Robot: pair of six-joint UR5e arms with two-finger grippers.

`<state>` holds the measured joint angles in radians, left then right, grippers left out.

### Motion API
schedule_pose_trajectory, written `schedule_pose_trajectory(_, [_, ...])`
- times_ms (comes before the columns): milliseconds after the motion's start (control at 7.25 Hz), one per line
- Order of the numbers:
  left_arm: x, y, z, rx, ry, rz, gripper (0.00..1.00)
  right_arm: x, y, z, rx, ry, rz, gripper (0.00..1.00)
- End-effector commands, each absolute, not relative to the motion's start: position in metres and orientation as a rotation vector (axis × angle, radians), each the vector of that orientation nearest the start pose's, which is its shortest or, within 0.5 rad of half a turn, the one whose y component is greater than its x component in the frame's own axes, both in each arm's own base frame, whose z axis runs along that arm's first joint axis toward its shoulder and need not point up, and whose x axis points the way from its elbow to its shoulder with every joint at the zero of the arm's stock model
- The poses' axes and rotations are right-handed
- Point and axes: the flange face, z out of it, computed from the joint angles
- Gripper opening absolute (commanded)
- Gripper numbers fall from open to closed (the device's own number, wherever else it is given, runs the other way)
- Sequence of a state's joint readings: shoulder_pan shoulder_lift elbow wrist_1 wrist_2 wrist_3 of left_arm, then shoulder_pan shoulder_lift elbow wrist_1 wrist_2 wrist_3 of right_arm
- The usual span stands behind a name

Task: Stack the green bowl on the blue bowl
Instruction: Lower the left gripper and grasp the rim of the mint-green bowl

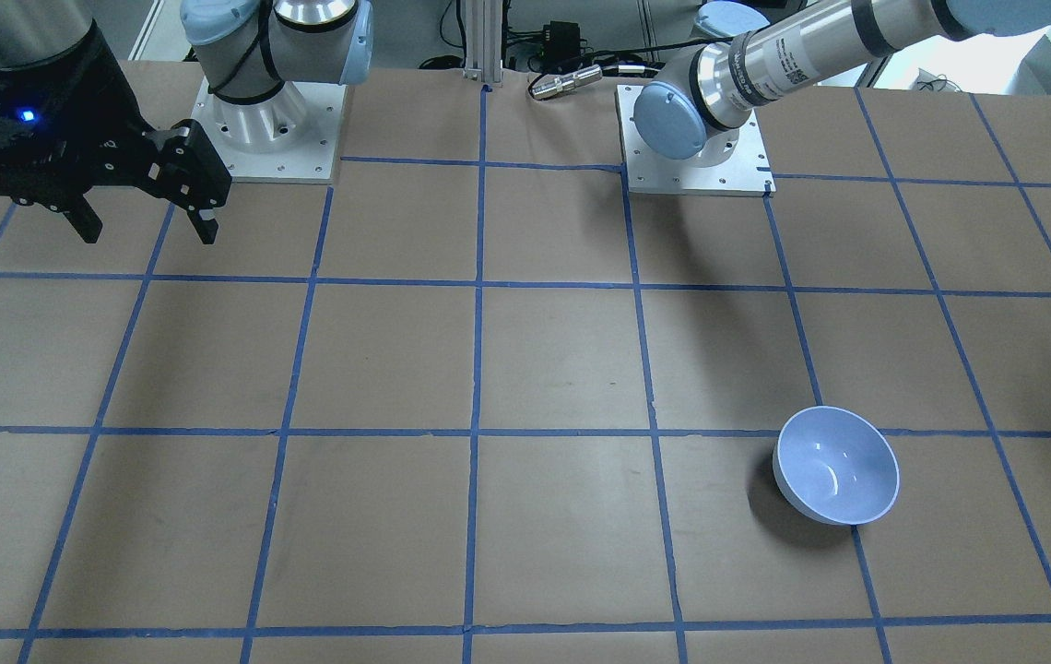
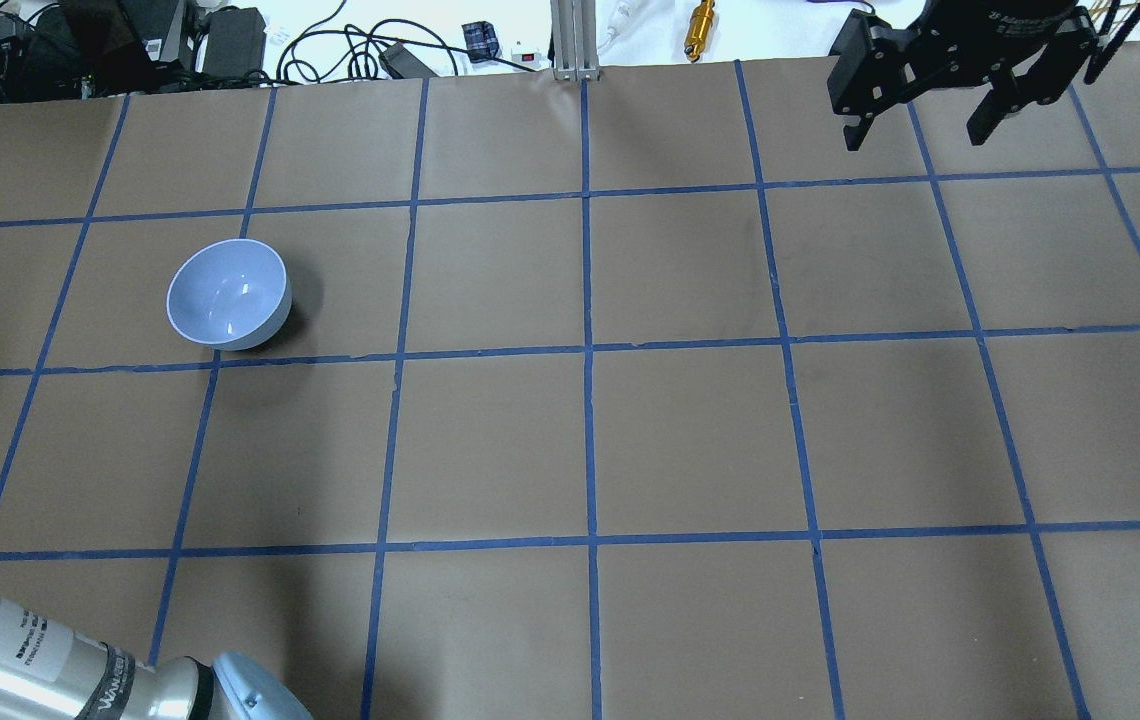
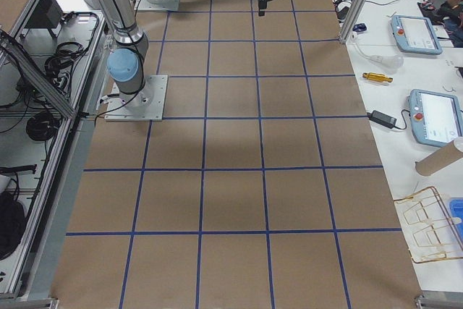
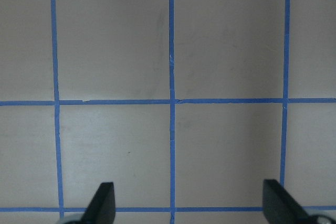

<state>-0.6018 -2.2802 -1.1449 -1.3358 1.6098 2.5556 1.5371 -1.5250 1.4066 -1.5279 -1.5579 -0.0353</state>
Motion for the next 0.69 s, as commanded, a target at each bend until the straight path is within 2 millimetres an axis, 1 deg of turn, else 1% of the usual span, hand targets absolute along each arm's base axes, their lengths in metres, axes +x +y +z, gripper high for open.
schedule_pose_trajectory(0, [0.5622, -0.5293, 0.2282, -2.253, -2.107, -0.030, 0.87, 0.1172, -0.5196, 0.5422, -0.003, 3.128, -0.121, 1.00])
schedule_pose_trajectory(138, [0.5639, -0.5292, 0.2237, -2.262, -2.103, -0.029, 0.72, 0.1172, -0.5202, 0.5415, -0.003, 3.128, -0.118, 1.00])
schedule_pose_trajectory(276, [0.5657, -0.5302, 0.2202, -2.290, -2.088, -0.035, 0.50, 0.1172, -0.5196, 0.5422, -0.003, 3.128, -0.121, 1.00])
schedule_pose_trajectory(414, [0.5669, -0.5308, 0.2195, -2.296, -2.103, -0.043, 0.02, 0.1172, -0.5202, 0.5415, -0.003, 3.128, -0.118, 1.00])
schedule_pose_trajectory(552, [0.5668, -0.5308, 0.2203, -2.295, -2.109, -0.045, 0.00, 0.1172, -0.5196, 0.5422, -0.003, 3.128, -0.121, 1.00])
